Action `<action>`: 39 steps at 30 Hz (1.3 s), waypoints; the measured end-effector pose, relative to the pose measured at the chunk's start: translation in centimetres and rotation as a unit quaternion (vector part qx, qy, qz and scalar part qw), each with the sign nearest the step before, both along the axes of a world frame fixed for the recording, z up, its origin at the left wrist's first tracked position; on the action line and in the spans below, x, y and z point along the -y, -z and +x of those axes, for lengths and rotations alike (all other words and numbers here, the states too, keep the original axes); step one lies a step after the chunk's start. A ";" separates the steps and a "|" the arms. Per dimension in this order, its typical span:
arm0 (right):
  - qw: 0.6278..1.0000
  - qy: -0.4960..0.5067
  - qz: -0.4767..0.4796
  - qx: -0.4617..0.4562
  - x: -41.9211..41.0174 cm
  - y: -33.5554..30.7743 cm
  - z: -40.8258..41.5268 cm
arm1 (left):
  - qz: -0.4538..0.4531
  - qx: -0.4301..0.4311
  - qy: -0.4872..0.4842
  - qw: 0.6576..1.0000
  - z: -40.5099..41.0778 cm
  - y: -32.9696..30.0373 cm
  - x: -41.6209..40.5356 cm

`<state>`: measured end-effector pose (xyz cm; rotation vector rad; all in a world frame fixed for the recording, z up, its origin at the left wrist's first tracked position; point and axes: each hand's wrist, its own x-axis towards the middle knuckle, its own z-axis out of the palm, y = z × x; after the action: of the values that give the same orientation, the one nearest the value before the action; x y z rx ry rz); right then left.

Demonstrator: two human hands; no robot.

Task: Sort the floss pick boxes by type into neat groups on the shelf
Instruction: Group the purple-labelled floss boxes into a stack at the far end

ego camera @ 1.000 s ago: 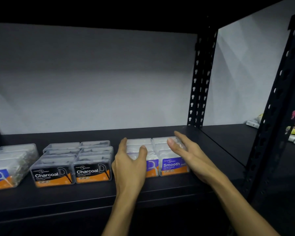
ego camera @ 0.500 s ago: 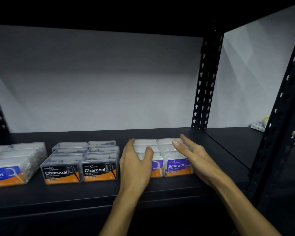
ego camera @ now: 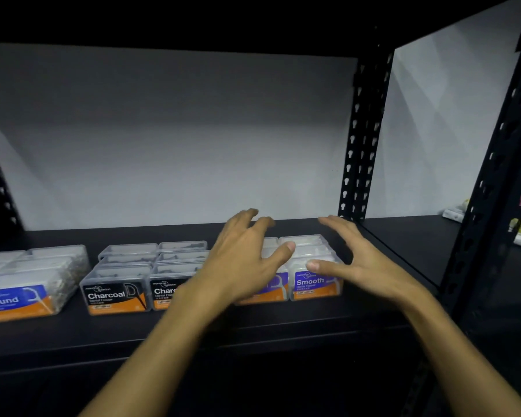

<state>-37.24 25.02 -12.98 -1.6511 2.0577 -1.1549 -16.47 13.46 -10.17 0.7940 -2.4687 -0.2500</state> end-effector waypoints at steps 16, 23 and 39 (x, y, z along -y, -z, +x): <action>0.996 -0.033 0.053 -0.061 2.9 0.9 -0.6 | -0.051 0.185 0.019 0.981 -1.9 2.0 2.6; 0.997 -0.022 0.053 -0.060 1.8 0.7 -0.8 | -0.061 0.188 0.024 0.980 -2.5 2.0 1.6; 0.999 0.006 0.029 -0.045 -2.6 0.7 -2.8 | -0.101 0.179 0.029 0.978 -5.3 2.2 -1.7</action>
<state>-40.00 27.65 -13.72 -1.6931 2.1379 -1.0316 -21.76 15.19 -12.38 0.7317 -2.7990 0.1366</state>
